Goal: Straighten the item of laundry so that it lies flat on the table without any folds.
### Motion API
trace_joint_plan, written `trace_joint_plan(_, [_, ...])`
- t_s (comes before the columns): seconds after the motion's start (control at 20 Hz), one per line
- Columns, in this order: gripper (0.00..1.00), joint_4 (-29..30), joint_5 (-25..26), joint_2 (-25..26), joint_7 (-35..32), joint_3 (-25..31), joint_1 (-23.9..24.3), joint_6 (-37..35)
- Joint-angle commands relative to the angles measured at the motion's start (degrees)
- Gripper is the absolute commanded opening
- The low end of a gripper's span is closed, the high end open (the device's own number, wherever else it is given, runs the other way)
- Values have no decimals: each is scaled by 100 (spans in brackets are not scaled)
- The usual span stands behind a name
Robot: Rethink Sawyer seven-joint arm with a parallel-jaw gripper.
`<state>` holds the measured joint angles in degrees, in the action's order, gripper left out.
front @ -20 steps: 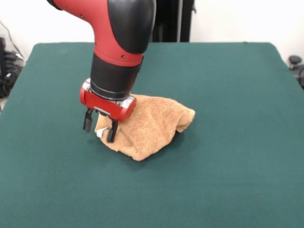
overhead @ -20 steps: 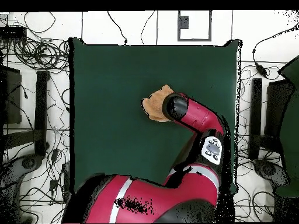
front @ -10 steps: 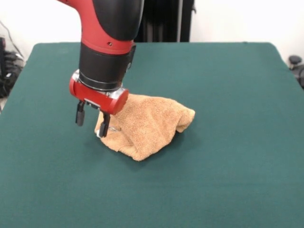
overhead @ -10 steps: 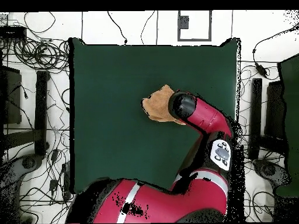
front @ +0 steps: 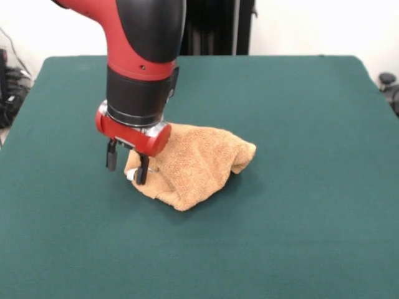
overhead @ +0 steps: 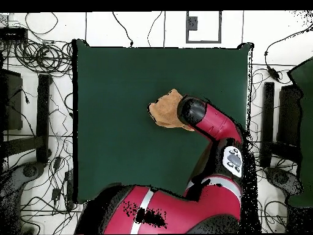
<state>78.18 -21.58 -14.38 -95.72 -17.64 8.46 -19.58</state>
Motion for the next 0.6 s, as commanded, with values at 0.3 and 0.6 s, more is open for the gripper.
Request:
trace_joint_plan(0.3, [100,494,-415,282,-1376,1106,-14,-538])
trace_joint_plan(0.6, [100,292,-418,332,-1368,1002,-36,-1096])
